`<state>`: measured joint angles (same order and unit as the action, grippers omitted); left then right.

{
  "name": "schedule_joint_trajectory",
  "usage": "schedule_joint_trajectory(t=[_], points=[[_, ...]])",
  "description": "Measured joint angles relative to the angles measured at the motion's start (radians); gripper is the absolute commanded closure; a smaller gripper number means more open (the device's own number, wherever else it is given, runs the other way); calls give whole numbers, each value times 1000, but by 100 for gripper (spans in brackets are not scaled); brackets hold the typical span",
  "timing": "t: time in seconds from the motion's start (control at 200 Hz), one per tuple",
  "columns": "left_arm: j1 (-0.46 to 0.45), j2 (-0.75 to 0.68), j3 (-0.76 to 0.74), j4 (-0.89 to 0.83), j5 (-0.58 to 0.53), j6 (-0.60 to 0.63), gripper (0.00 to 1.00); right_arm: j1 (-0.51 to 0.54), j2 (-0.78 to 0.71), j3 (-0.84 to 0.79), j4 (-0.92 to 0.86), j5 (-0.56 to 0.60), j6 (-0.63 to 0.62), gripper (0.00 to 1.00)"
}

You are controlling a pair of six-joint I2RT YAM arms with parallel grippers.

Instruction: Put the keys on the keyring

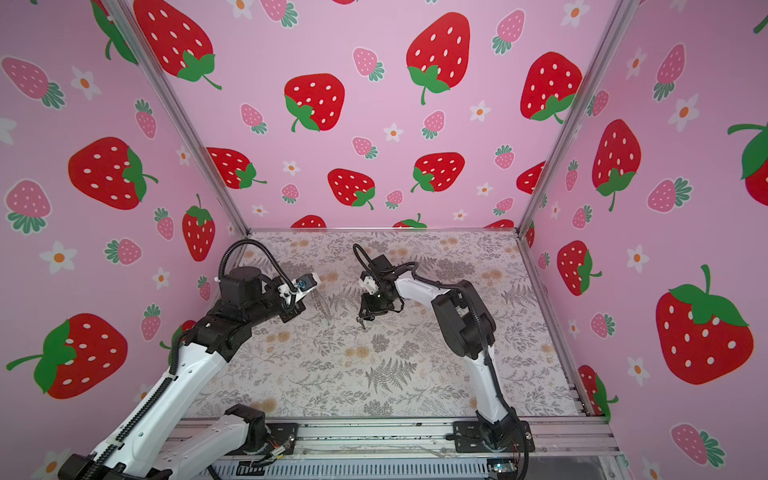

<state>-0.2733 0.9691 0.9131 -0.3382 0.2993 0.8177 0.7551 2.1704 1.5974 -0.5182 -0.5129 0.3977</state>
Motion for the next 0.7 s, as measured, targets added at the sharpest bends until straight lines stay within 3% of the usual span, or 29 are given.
schedule_joint_trajectory(t=[0.485,0.7], points=[[0,0,0,0,0,0,100,0,42,50,-6,8,21,71],[0,0,0,0,-3,0,100,0,63,70,-17,12,21,75]])
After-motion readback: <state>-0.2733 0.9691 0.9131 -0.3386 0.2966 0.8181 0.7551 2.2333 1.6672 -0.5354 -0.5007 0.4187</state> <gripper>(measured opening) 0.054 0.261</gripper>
